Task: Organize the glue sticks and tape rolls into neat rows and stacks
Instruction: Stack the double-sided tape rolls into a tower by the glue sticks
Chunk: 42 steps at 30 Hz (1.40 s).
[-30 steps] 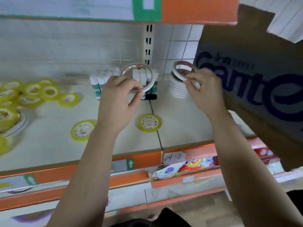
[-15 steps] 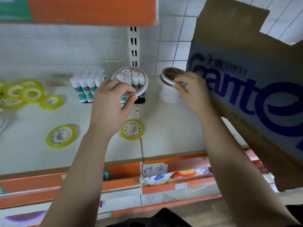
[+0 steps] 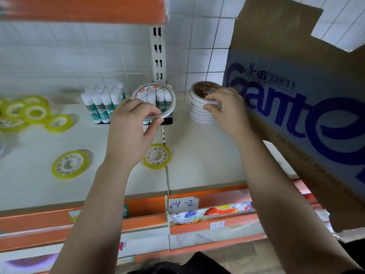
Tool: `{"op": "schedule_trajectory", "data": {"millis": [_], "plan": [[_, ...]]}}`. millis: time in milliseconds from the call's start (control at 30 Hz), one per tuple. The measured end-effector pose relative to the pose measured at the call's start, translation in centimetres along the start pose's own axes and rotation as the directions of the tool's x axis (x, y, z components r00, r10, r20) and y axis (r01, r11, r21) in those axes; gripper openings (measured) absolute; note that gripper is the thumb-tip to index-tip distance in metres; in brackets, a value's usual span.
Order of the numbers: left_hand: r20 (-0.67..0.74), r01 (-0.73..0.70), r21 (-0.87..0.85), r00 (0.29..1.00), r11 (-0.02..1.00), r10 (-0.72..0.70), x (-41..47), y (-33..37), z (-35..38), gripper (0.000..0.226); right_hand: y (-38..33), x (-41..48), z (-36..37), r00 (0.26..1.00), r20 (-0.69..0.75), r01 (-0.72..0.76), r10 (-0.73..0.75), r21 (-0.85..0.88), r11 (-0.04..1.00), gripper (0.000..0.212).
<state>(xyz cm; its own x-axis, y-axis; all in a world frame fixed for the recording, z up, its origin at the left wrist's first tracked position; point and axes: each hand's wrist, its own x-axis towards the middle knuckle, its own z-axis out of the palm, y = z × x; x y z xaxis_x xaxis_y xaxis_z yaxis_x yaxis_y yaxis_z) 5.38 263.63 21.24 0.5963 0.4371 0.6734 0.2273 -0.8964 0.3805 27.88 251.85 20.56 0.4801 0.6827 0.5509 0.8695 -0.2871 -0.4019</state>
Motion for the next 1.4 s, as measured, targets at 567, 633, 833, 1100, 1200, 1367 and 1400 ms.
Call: {"op": "schedule_trajectory", "data": {"millis": [567,633,833,1100,1200,1367,1400], "plan": [[0.003,0.008,0.019,1.0,1.0,-0.008,0.0,-0.1,-0.1,0.017,-0.4,0.2,0.4,0.997,-0.066,0.036,-0.033,0.053,0.998,0.012],[0.004,0.007,0.019,1.0,1.0,-0.008,0.0,-0.1,-0.1,0.016,-0.4,0.3,0.5,0.998,-0.056,0.03,-0.027,0.041,0.999,0.015],[0.007,0.008,0.022,1.0,1.0,-0.008,0.1,-0.1,0.2,0.017,-0.3,0.5,0.9,0.999,-0.037,0.011,-0.011,0.013,1.0,0.017],[-0.004,-0.013,-0.014,1.0,1.0,0.013,0.8,0.3,0.2,0.014,-0.2,0.6,0.4,1.0,-0.006,0.024,-0.024,0.018,1.0,0.019],[0.018,-0.023,-0.069,1.0,0.997,0.025,1.9,1.0,0.6,0.015,-0.4,0.5,-0.2,1.0,0.004,0.02,-0.02,0.049,0.999,0.029],[0.076,-0.047,-0.122,0.996,0.991,0.057,4.9,2.2,2.3,0.015,0.3,-1.0,-1.1,0.997,-0.068,-0.015,0.019,0.059,0.998,0.037],[0.085,-0.051,-0.135,0.994,0.99,0.063,5.5,2.4,2.8,0.014,0.5,-1.5,-1.4,0.996,-0.088,-0.029,0.035,0.075,0.997,0.034]]}}
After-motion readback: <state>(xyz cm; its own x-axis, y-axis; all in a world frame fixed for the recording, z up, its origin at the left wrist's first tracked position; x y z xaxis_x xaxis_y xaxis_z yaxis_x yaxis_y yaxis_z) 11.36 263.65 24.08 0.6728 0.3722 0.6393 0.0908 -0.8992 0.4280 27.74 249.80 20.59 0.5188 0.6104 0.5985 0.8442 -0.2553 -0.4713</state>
